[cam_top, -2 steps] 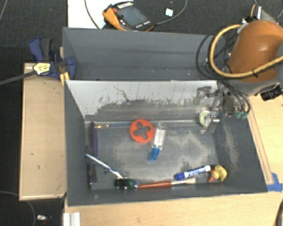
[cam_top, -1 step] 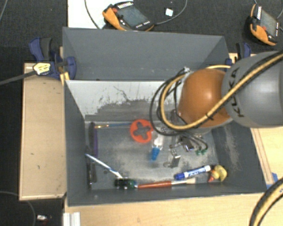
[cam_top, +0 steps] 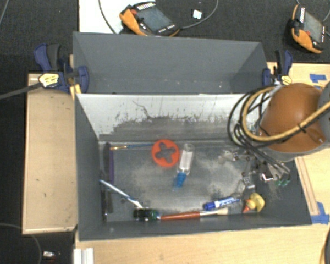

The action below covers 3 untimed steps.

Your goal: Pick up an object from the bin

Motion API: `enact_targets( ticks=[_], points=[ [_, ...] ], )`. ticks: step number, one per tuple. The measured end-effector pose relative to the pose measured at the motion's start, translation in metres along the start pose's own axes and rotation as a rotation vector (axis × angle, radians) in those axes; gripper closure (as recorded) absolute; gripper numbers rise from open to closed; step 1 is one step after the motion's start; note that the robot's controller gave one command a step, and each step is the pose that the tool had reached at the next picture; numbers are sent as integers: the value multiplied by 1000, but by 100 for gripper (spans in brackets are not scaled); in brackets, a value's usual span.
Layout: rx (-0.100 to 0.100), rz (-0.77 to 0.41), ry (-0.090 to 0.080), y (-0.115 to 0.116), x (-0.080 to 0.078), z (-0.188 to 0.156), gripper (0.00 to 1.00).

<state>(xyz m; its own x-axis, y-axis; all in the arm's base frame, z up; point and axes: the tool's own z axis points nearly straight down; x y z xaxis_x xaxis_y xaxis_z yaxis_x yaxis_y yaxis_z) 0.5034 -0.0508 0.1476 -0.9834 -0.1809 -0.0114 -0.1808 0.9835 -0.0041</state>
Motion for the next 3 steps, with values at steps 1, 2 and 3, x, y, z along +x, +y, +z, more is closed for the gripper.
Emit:
enact_targets(
  ticks=[1,2,3],
  points=[
    [-5,-257,4,103,-47,23,0],
    [1,-277,1,8,3,55,0],
    [-10,-538,-9,128,-60,77,100]
  ],
)
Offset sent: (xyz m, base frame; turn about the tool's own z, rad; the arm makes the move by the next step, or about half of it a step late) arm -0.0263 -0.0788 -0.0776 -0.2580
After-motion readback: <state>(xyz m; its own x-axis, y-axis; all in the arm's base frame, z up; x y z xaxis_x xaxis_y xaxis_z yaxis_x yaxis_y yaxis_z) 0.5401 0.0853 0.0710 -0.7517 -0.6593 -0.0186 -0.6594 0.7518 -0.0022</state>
